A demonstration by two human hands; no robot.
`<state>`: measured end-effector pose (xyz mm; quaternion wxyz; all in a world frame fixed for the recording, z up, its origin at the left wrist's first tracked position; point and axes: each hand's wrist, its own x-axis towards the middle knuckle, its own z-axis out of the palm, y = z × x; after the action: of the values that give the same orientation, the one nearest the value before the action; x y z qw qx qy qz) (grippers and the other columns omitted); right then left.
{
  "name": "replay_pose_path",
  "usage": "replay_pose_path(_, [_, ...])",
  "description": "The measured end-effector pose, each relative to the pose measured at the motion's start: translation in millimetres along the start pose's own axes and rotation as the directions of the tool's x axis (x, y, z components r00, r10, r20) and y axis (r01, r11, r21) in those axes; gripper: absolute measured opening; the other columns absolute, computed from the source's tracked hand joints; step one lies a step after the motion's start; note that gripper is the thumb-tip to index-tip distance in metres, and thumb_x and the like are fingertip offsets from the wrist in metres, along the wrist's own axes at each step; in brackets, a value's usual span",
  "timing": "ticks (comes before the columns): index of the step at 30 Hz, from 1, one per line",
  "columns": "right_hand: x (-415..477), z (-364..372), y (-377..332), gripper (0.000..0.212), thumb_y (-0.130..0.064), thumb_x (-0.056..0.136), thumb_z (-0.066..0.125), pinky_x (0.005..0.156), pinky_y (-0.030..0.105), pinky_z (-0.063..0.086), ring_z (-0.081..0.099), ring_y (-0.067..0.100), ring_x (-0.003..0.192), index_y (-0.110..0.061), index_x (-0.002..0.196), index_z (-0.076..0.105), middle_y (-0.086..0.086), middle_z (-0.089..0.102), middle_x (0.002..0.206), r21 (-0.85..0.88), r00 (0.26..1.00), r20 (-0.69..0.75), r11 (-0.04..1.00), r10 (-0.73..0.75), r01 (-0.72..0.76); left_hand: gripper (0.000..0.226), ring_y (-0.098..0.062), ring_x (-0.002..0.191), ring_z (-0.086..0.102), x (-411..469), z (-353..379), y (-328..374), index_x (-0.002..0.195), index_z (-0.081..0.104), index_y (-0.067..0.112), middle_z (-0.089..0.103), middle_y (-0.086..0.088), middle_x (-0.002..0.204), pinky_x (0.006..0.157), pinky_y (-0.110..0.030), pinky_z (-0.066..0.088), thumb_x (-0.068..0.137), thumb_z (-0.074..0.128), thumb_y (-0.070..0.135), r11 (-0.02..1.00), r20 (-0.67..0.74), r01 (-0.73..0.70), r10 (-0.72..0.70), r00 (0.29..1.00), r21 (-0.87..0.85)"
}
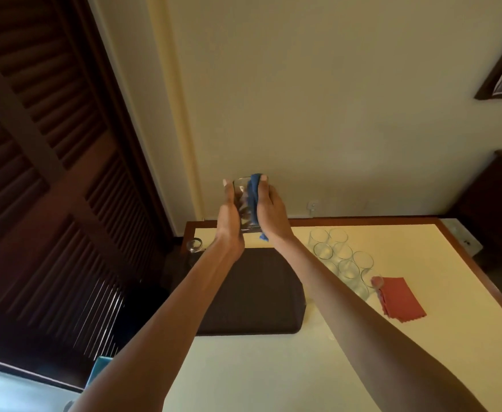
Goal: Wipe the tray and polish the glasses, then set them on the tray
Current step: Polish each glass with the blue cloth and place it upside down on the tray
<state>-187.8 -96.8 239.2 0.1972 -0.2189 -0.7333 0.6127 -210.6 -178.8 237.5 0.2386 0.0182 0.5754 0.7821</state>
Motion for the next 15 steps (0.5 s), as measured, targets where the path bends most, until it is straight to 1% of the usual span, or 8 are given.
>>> replay_pose_path(2, [2.0,6.1,9.2,0.075,-0.074,0.091,0.023,0.088,0.053,0.055,0.071,0.026,0.089,-0.013,0.105,0.065,0.011,0.072,0.098,0.030,0.999,0.034,0.999,0.038,-0.039,0.075,-0.018,0.101,0.074,6.6,3.5,3.3,0.126,0.072,0.015,0.077,-0.004,0.110,0.091,-0.036,0.058,0.094,0.045,0.078,0.999,-0.080,-0.012,0.015,0.997,0.043])
replay_pose_path(4, [-5.6,9.2,12.7,0.072,-0.071,0.094,0.023,0.087,0.051,0.056,0.071,0.024,0.089,-0.012,0.105,0.064,0.011,0.072,0.098,-0.003,0.996,0.069,0.999,0.049,-0.049,0.079,-0.020,0.101,0.075,14.2,3.4,5.8,0.130,0.070,0.022,0.076,-0.006,0.116,0.085,-0.036,0.059,0.083,0.054,0.084,0.997,-0.139,0.002,0.008,0.990,0.072])
replay_pose_path(6, [-19.6,8.6,13.9,0.059,-0.059,0.103,0.026,0.076,0.036,0.056,0.069,0.019,0.084,-0.010,0.111,0.058,0.007,0.070,0.096,-0.081,0.996,0.091,0.997,0.000,0.008,0.079,-0.022,0.108,0.071,15.3,2.3,8.9,0.136,0.065,0.028,0.071,-0.005,0.124,0.087,-0.036,0.058,0.078,0.057,0.082,0.998,-0.172,-0.011,0.022,0.985,0.067])
replay_pose_path(8, [-28.1,9.7,15.7,0.038,-0.043,0.108,0.030,0.066,0.023,0.049,0.065,0.013,0.081,-0.011,0.118,0.048,0.004,0.065,0.098,-0.131,0.989,0.098,0.984,-0.110,0.122,0.082,-0.025,0.115,0.067,15.1,2.1,8.9,0.140,0.059,0.027,0.068,-0.007,0.128,0.097,-0.042,0.057,0.077,0.060,0.080,0.999,-0.188,-0.020,0.027,0.982,0.042])
replay_pose_path(9, [-30.2,9.4,15.6,0.037,-0.039,0.108,0.032,0.070,0.023,0.050,0.065,0.013,0.088,-0.009,0.127,0.043,0.006,0.063,0.107,-0.139,0.978,0.105,0.971,-0.179,0.193,0.083,-0.026,0.115,0.067,15.0,1.0,7.2,0.139,0.059,0.024,0.068,-0.009,0.127,0.099,-0.044,0.057,0.077,0.061,0.078,1.000,-0.188,-0.014,0.018,0.982,0.022])
replay_pose_path(12, [-15.0,6.6,14.2,0.062,-0.040,0.107,0.034,0.097,0.032,0.054,0.055,0.021,0.126,-0.006,0.155,0.017,0.015,0.042,0.146,-0.210,0.921,0.108,0.897,-0.374,0.389,0.076,-0.028,0.117,0.069,15.4,0.9,7.6,0.131,0.066,0.014,0.071,-0.015,0.126,0.105,-0.047,0.055,0.081,0.067,0.072,0.999,-0.107,0.015,-0.018,0.994,-0.031])
replay_pose_path(14, [-1.6,2.8,8.6,0.063,-0.042,0.106,0.036,0.095,0.029,0.055,0.057,0.021,0.123,-0.009,0.156,0.015,0.014,0.045,0.145,-0.194,0.910,0.084,0.889,-0.405,0.414,0.062,-0.025,0.117,0.069,12.9,3.0,12.9,0.126,0.072,0.014,0.074,-0.013,0.123,0.103,-0.044,0.055,0.095,0.057,0.066,0.999,-0.050,0.026,-0.028,0.998,-0.040])
replay_pose_path(15, [1.6,-0.3,2.5,0.059,-0.043,0.106,0.036,0.088,0.024,0.056,0.062,0.018,0.114,-0.010,0.153,0.022,0.012,0.053,0.135,-0.149,0.924,0.062,0.912,-0.376,0.381,0.056,-0.023,0.111,0.071,11.4,4.4,15.3,0.124,0.073,0.015,0.076,-0.010,0.118,0.094,-0.039,0.058,0.102,0.049,0.061,0.999,-0.045,0.032,-0.033,0.998,-0.037])
